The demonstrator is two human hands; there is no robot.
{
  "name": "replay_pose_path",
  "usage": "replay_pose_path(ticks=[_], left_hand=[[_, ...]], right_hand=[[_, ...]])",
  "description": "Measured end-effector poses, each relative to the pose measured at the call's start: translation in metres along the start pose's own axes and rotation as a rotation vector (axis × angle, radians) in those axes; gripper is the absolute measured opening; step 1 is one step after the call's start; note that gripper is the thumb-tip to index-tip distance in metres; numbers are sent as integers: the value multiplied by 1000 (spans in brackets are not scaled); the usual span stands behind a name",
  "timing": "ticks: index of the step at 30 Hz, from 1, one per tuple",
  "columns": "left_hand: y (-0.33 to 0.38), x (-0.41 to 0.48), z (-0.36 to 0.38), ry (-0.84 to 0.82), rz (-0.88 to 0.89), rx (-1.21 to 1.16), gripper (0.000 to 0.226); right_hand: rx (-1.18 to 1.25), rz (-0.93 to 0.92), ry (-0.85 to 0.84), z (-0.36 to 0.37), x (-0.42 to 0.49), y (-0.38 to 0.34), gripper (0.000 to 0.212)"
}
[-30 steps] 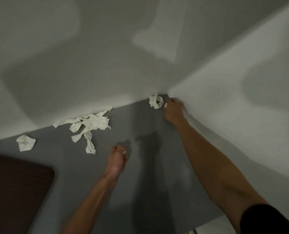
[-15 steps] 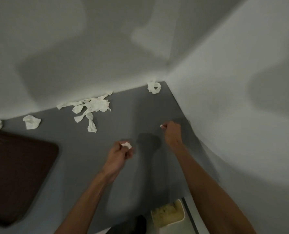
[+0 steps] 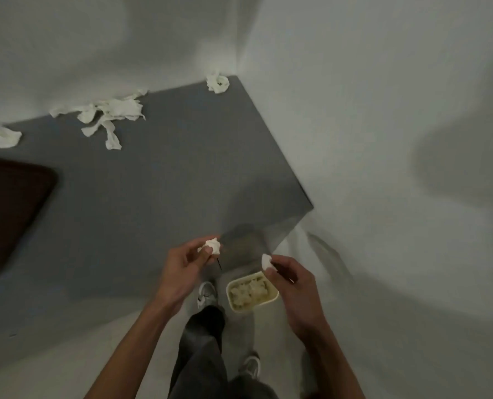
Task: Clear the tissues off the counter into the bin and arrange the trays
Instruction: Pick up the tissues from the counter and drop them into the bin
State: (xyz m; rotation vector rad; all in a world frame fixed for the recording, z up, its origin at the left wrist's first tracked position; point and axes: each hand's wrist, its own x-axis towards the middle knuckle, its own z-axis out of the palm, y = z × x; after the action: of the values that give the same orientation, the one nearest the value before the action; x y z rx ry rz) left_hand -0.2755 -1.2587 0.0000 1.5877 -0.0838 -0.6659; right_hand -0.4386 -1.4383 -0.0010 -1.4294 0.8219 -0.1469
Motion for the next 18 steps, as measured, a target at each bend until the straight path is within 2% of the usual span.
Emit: replay_pose_path(ticks=[3, 6, 9, 15, 18], left_hand=[[-35, -34, 17, -10, -28, 19, 26], [-73, -55, 28, 9, -110, 80, 16], [-112, -62, 36, 34, -165, 171, 14], [-209, -37, 44, 40, -168, 415, 22], [-264, -11, 53, 28, -160, 540, 20]], right_hand=[[5, 27, 73, -30, -38, 40, 24], [-7, 88, 116, -54, -57, 87, 30], [-61, 142, 140, -66, -63, 143, 26], [-195, 261, 178, -54, -23, 243, 25], [-298, 229, 182, -41, 19, 302, 24]])
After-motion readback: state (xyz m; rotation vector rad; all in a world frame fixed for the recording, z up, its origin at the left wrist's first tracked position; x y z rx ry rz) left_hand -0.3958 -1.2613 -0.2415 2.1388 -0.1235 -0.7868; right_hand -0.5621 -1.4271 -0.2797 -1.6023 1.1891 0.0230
